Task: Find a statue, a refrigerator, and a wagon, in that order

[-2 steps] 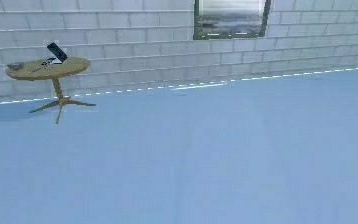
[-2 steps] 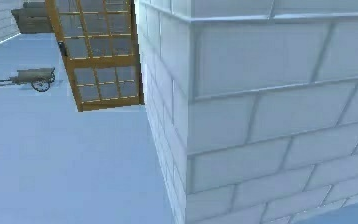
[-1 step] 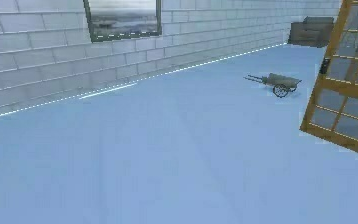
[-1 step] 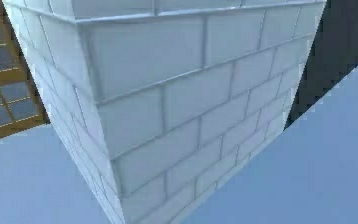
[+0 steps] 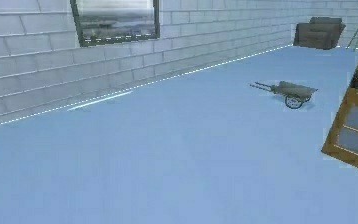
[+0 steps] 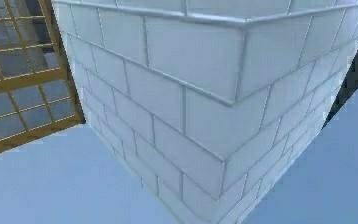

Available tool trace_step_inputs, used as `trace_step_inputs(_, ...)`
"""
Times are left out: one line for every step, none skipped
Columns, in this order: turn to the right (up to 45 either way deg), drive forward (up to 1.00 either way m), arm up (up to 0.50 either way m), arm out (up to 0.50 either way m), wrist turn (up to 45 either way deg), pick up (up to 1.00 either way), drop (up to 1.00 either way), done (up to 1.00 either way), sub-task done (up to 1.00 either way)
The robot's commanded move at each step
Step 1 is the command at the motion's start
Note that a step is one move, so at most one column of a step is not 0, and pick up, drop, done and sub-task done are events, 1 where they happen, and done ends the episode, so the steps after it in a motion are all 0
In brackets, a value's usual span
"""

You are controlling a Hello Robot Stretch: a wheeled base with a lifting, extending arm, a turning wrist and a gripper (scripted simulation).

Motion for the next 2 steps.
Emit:
trace_step_inputs(24.0,0.0,0.0,0.0,0.0,0.0,0.0,0.0,0.0)
trace_step_inputs(0.0,1.0,0.0,0.0,0.0,0.0,0.0,0.0,0.0)
